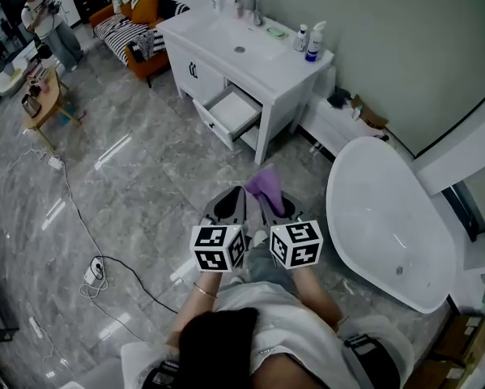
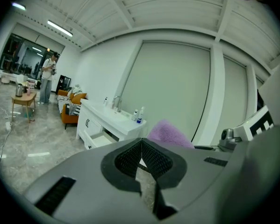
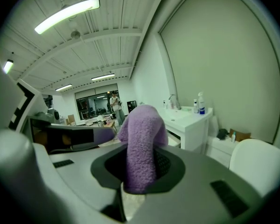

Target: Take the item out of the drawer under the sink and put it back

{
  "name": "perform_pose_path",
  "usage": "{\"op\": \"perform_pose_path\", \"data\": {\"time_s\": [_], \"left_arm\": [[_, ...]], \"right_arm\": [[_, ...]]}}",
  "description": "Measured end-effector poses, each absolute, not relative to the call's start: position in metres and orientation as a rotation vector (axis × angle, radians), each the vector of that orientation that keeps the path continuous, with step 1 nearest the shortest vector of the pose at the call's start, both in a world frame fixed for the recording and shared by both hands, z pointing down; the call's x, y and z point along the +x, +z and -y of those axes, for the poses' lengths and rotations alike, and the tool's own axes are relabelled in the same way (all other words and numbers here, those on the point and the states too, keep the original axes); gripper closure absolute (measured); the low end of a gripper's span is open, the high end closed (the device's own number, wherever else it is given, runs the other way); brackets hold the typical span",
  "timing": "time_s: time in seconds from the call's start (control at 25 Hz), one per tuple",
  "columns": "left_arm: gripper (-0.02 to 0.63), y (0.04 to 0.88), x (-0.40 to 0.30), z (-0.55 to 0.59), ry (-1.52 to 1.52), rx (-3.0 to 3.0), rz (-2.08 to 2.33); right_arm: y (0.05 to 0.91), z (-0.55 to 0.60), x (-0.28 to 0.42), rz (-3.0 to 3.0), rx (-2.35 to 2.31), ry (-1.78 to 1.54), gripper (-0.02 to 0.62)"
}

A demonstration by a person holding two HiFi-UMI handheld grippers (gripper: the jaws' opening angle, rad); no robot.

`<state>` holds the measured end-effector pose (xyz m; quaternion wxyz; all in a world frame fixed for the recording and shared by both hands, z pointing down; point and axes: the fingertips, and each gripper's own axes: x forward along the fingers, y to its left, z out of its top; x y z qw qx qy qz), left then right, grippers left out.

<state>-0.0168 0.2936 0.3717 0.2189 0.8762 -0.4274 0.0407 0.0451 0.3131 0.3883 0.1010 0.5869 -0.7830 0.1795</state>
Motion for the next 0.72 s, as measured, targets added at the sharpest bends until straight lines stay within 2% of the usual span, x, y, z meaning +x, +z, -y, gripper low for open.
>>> {"op": "perform_pose_path", "data": {"time_s": [0.72], "left_arm": [[0.601,0.369,0.033,-0.155,0.081,2.372,1.283]], "right_arm": [[0.392,-0.170,0.096,2.355,1.595,0.518,0.526]]}}
